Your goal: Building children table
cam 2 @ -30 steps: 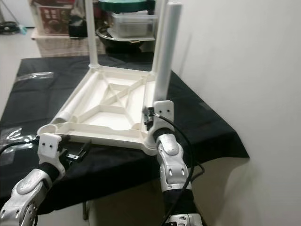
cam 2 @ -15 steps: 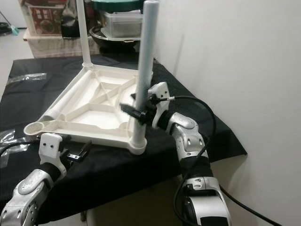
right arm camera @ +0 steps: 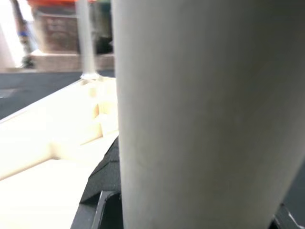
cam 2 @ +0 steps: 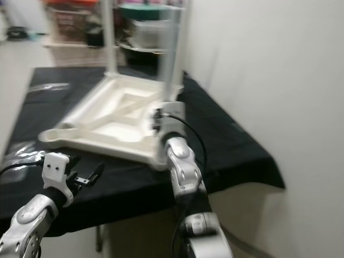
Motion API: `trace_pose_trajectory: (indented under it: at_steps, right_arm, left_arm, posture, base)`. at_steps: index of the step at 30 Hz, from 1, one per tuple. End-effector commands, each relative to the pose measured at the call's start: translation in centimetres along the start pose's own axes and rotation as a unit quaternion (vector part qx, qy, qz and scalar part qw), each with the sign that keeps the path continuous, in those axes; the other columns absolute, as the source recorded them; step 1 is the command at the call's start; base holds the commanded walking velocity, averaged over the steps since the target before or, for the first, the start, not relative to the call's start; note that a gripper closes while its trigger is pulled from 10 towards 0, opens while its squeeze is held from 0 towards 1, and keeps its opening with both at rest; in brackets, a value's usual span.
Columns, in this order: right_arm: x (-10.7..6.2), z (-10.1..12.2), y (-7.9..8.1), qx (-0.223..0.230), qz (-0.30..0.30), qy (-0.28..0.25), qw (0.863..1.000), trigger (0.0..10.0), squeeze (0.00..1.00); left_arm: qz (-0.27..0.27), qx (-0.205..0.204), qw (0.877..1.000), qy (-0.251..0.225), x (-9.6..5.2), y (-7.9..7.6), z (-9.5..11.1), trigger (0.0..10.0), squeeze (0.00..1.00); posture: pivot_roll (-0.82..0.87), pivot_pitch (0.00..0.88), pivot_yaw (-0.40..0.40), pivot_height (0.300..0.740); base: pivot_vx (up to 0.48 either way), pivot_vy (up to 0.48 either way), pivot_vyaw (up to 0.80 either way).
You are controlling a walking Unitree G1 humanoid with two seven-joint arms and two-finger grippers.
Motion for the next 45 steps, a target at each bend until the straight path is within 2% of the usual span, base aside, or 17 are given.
trace_pose_trajectory:
  at_steps: [1, 2, 3, 5, 6, 8, 10, 11, 18, 24, 25, 26, 28, 34, 37, 40, 45]
  right_arm:
    - [-1.4, -1.3, -0.5, -0.042, -0.002, 0.017, 0.999, 0.5, 0.0]
    - [-1.4, -1.3, -0.5, -0.042, -0.002, 0.017, 0.999, 0.5, 0.0]
    - [-1.8, -0.8, 1.4, -0.035, 0.066, 0.005, 0.997, 10.0, 0.0]
    - [-1.9, -0.4, 2.5, -0.033, 0.108, -0.002, 0.994, 10.0, 0.0]
    - [-1.8, 0.1, 3.4, -0.02, 0.143, -0.015, 0.989, 10.0, 0.86]
    - [-1.4, 0.5, 3.6, -0.012, 0.155, -0.024, 0.988, 10.0, 1.0]
    - [-0.5, 1.1, 3.9, -0.003, 0.169, -0.019, 0.985, 10.0, 1.0]
    - [0.4, 1.8, 4.5, 0.004, 0.211, -0.02, 0.977, 10.0, 0.0]
    - [0.4, -1.7, 4.4, 0.0, 0.433, 0.117, 0.894, 10.0, 0.0]
    - [-0.2, -2.4, 4.9, -0.005, 0.481, 0.146, 0.865, 10.0, 0.0]
    - [-0.1, -2.6, 5.3, -0.002, 0.481, 0.147, 0.864, 4.4, 0.0]
    - [-0.1, -2.6, 5.3, -0.002, 0.481, 0.147, 0.864, 4.4, 0.0]
    - [0.3, -2.4, 6.2, 0.026, 0.469, 0.129, 0.874, 0.0, 0.0]
    - [1.0, -1.5, 5.7, 0.035, 0.435, 0.076, 0.896, 0.0, 0.0]
    - [3.4, -2.2, -0.4, -0.025, 0.107, 0.057, 0.992, 0.0, 0.0]
    - [2.0, -2.4, -4.6, -0.066, -0.07, 0.024, 0.995, 0.0, 0.0]
    - [-0.4, -2.1, -1.6, -0.059, -0.023, -0.014, 0.998, 0.0, 0.0]
  left_arm:
    - [-0.013, -0.002, 1.0, -0.002, 0.3, -0.6, 0.1, 10.0, 0.0]
    - [-0.013, -0.002, 1.0, -0.002, 0.3, -0.6, 0.1, 10.0, 0.0]
    - [-0.016, -0.003, 1.0, -0.001, 0.3, -0.8, 0.0, 10.0, 0.0]
    - [-0.018, -0.003, 1.0, -0.001, 0.3, -0.9, 0.0, 10.0, 0.0]
    - [-0.019, -0.004, 1.0, -0.001, 0.3, -0.9, 0.0, 10.0, 0.0]
    - [-0.019, -0.004, 1.0, -0.002, 0.4, -0.9, 0.0, 10.0, 0.0]
    - [-0.019, -0.005, 1.0, -0.003, 0.4, -0.9, 0.1, 10.0, 0.0]
    - [-0.019, -0.005, 1.0, -0.003, 0.4, -0.9, 0.1, 10.0, 0.0]
    - [-0.019, 0.002, 1.0, -0.005, 0.6, -0.5, 0.3, 10.0, 0.0]
    - [-0.014, 0.006, 1.0, -0.007, 0.6, 0.0, 0.6, 10.0, 0.0]
    - [-0.013, 0.007, 1.0, -0.006, 0.5, 0.0, 0.5, 10.0, 0.0]
    - [-0.013, 0.007, 1.0, -0.006, 0.5, 0.0, 0.5, 10.0, 0.0]
    - [-0.01, 0.007, 1.0, -0.006, 0.3, -0.1, 0.5, 10.0, 0.0]
    - [-0.007, 0.005, 1.0, -0.004, 0.0, -0.1, 0.4, 10.0, 0.0]
    - [-0.005, 0.004, 1.0, -0.003, 0.0, 0.1, 0.3, 10.0, 0.0]
    - [-0.007, 0.001, 1.0, -0.003, 0.1, -0.2, 0.2, 10.0, 0.0]
    - [-0.014, -0.002, 1.0, -0.005, 0.3, -0.6, 0.3, 10.0, 0.0]
  posture:
    - [0.02, 0.0, -0.082, 0.74]
    - [0.02, 0.0, -0.082, 0.74]
    - [0.02, 0.0, -0.083, 0.74]
    - [0.02, 0.0, -0.082, 0.74]
    - [0.02, 0.0, -0.082, 0.74]
    - [0.02, 0.0, -0.084, 0.74]
    - [0.02, 0.0, -0.084, 0.74]
    - [0.03, 0.0, -0.083, 0.74]
    - [0.08, 0.0, -0.095, 0.74]
    - [0.09, 0.0, -0.102, 0.74]
    - [0.1, 0.0, -0.105, 0.74]
    - [0.1, 0.0, -0.105, 0.74]
    - [0.11, 0.0, -0.117, 0.74]
    - [0.1, 0.0, -0.115, 0.74]
    - [0.08, 0.0, -0.106, 0.74]
    - [0.07, 0.0, -0.106, 0.74]
    - [0.06, 0.0, -0.096, 0.74]
  base:
    - [0.0, 0.0, 0.0]
    - [0.0, 0.0, 0.0]
    - [0.0, 0.0, 0.0]
    - [0.0, 0.0, 0.0]
    - [0.0, 0.0, 0.0]
    - [0.0, 0.0, 0.0]
    - [0.0, 0.0, 0.0]
    - [0.0, 0.0, 0.0]
    - [0.0, 0.0, 0.0]
    - [0.0, 0.0, 0.0]
    - [0.0, 0.0, 0.0]
    - [0.0, 0.0, 0.0]
    - [0.0, 0.0, 0.0]
    - [0.0, 0.0, 0.0]
    - [0.0, 0.0, 0.0]
    - [0.0, 0.0, 0.0]
    - [0.0, 0.0, 0.0]
Point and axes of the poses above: a point about 5 cm out from each wrist's last joint towards the gripper, its own x axis pointing out of the wrist towards the gripper, its own z axis along the axis of the wrist's last joint, y = z × x, the point moved 3 cm from there along x, pointing out of the wrist towards the gripper, and after that the axes turned 12 degrees about x, right-handed, at the moved point
